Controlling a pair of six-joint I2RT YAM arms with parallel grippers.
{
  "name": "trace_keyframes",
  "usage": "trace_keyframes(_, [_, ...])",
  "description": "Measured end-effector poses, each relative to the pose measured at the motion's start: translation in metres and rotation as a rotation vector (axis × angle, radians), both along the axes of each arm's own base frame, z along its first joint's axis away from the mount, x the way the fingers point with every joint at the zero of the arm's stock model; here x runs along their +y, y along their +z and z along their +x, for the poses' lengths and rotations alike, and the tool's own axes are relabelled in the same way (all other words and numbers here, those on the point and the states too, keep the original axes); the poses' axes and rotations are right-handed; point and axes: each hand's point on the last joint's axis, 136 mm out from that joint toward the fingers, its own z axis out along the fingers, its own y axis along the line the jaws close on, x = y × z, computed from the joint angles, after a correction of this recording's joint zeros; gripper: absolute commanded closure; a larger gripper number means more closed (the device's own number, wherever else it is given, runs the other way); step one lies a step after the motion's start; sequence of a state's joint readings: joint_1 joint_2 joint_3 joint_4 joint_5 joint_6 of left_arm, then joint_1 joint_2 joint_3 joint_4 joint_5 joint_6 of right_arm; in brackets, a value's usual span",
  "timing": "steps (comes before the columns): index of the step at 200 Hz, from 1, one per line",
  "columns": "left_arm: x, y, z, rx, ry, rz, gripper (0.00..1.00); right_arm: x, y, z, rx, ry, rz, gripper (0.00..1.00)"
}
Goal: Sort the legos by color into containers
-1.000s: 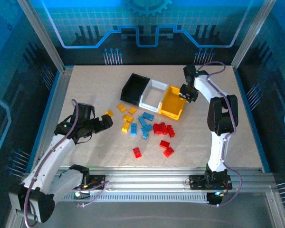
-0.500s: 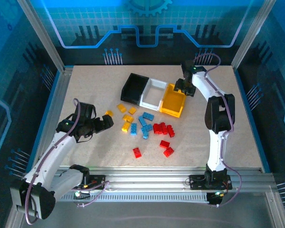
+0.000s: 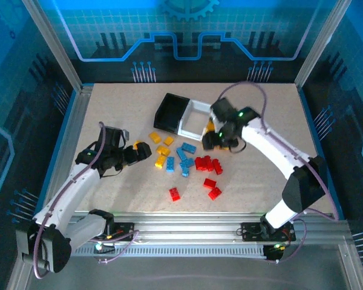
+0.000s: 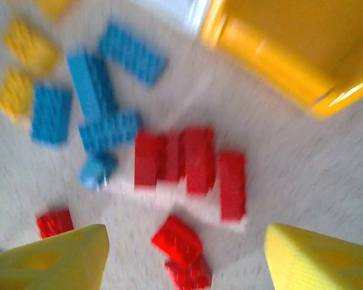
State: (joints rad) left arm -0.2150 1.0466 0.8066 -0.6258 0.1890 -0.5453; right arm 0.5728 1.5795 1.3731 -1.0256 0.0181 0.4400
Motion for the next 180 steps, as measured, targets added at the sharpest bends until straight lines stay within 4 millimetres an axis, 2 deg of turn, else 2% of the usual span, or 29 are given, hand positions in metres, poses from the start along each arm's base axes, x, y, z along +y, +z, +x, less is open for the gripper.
trace_keyframes(8, [-0.005,-0.002,0.000,0.009,-0.019,-0.011,0.01,0.006,-0.018,-0.026,0.057,0.049,-0.037,0.35])
trace_keyframes(29, [-0.016,-0.007,-0.004,0.037,-0.059,-0.028,0.01,0.016,-0.047,-0.072,0.138,0.148,-0.104,0.41])
trace_keyframes(51, [-0.022,-0.009,-0.009,0.051,-0.085,-0.038,0.01,0.024,-0.057,-0.094,0.149,0.224,-0.147,0.44])
trace_keyframes(80, [-0.021,-0.013,-0.018,0.059,-0.089,-0.039,0.01,0.029,-0.071,-0.099,0.145,0.281,-0.204,0.42])
trace_keyframes(103, [-0.019,-0.012,-0.026,0.053,-0.088,-0.041,0.01,0.025,-0.080,-0.099,0.148,0.308,-0.237,0.40])
trace_keyframes(180, [-0.016,-0.018,-0.037,0.063,-0.088,-0.038,0.01,0.016,-0.103,-0.086,0.133,0.454,-0.356,0.32])
